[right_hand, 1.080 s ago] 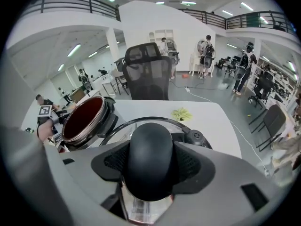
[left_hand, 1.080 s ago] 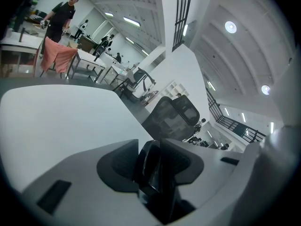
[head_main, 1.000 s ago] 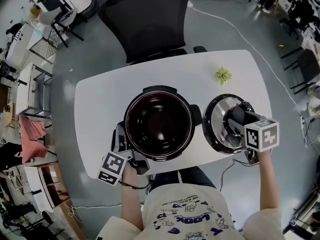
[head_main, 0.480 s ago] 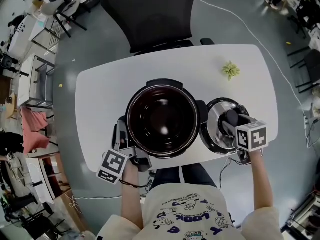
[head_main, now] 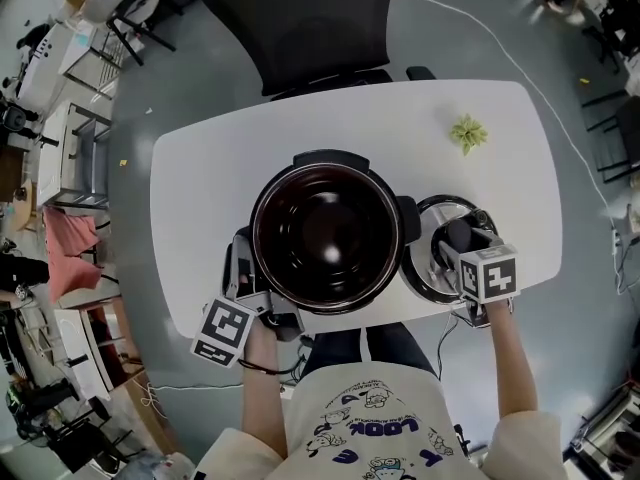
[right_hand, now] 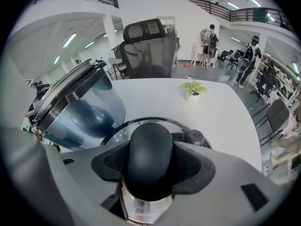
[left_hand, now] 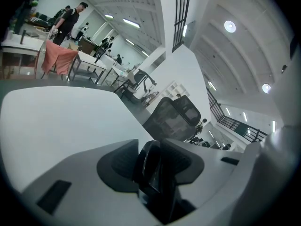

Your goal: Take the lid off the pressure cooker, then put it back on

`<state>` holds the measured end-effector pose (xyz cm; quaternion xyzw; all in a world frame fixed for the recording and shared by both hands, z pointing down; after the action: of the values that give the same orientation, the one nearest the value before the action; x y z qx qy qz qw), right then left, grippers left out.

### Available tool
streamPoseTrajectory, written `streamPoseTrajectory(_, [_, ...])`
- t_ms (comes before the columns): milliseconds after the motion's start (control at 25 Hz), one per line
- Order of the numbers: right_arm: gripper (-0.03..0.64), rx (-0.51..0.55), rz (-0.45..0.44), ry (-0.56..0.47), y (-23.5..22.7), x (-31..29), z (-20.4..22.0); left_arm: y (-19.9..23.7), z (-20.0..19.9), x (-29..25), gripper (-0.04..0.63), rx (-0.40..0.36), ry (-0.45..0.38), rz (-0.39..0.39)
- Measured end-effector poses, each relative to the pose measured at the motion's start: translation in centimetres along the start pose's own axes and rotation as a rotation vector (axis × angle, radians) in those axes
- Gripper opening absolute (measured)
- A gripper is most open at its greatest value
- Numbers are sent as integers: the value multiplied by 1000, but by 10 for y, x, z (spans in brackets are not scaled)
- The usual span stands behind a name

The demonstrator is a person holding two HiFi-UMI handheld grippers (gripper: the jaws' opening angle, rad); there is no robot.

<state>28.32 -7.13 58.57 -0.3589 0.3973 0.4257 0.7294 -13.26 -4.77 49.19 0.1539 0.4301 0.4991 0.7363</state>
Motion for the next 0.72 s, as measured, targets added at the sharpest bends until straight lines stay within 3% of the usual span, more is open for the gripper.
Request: streamPoseTrajectory(720, [296, 2, 42, -27, 7, -25, 19, 1, 4, -1, 149, -3, -5, -1])
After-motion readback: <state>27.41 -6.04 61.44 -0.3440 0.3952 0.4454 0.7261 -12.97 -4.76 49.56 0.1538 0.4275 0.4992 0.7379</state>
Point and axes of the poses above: the fingertips, and each gripper's own axes: x backward along the fingers, y to its left, z out of its underside, the point moved 1 cm from there along x, backward along the fingers, and after that the axes turned 5 degrees about -z, right-handed, at the moved point
